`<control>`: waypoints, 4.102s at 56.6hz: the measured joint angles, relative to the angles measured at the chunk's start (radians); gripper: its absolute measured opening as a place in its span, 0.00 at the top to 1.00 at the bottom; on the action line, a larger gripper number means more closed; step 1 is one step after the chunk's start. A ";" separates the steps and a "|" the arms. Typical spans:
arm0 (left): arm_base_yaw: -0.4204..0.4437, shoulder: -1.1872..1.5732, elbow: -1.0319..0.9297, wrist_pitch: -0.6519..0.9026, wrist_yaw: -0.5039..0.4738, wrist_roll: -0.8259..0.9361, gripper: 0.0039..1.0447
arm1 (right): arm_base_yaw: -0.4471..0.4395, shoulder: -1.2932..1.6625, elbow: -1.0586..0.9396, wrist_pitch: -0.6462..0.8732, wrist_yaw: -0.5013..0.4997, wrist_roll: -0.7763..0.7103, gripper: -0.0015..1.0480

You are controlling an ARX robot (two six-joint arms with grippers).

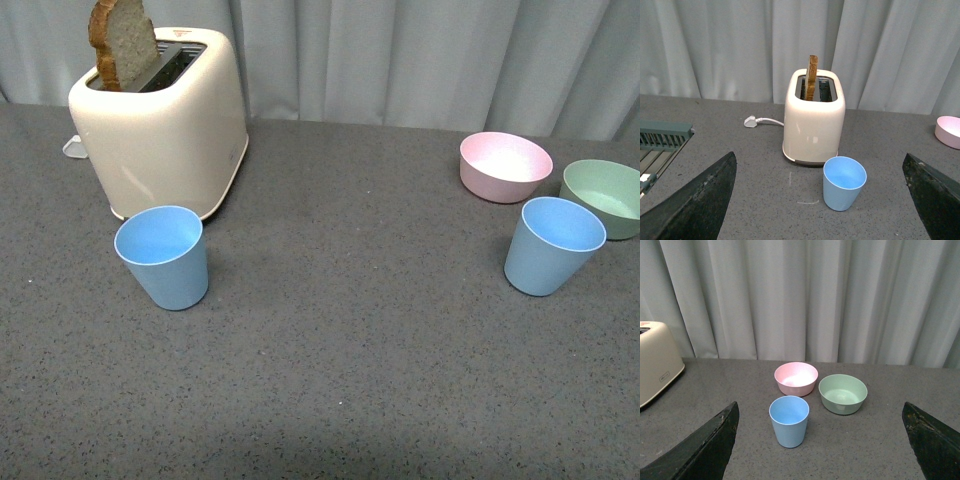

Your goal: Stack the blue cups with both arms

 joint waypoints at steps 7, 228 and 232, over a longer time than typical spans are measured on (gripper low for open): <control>0.000 0.000 0.000 0.000 0.000 0.000 0.06 | 0.000 0.000 0.000 0.000 0.000 0.000 0.09; -0.480 2.234 1.489 -0.413 -0.066 -0.529 0.97 | 0.000 0.000 0.000 0.000 0.000 0.000 0.09; -0.480 2.237 1.493 -0.415 -0.068 -0.533 0.89 | 0.000 0.000 0.000 0.000 0.000 0.000 0.09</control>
